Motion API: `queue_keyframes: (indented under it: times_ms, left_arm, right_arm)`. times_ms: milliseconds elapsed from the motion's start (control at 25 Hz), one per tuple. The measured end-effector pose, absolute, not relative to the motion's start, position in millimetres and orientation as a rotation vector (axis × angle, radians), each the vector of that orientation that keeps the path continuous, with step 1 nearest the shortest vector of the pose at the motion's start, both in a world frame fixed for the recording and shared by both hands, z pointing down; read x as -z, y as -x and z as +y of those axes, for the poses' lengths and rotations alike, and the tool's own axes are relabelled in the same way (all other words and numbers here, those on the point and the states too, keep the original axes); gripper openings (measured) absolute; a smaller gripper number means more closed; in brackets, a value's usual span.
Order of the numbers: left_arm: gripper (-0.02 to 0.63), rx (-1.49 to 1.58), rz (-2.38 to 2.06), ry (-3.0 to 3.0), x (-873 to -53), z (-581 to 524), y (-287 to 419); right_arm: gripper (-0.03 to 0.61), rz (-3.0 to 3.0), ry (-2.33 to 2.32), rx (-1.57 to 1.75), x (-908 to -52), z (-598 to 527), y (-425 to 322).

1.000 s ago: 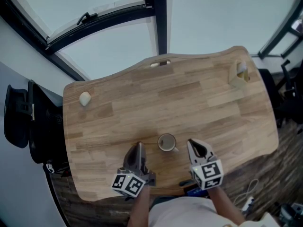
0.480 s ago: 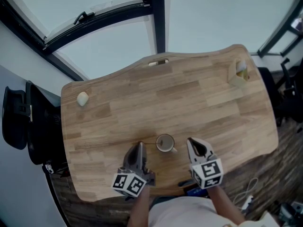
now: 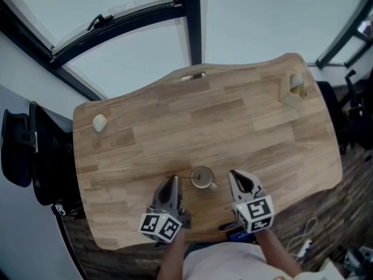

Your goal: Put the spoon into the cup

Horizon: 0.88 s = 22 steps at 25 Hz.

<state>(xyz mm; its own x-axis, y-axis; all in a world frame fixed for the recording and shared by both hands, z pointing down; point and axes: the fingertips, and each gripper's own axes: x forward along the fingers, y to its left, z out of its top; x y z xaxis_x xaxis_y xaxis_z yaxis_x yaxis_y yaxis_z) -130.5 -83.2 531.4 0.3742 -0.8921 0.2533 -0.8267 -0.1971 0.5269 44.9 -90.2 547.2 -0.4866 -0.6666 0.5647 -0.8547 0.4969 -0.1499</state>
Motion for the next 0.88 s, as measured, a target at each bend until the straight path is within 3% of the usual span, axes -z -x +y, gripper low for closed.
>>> queue_keyframes:
  times_ms: [880]
  left_arm:
    - [0.003, 0.133, -1.447, -2.015, -544.7, -92.4, 115.5]
  right_arm:
    - [-0.003, -2.278, -1.222, -0.581, -557.9, -90.6, -50.3]
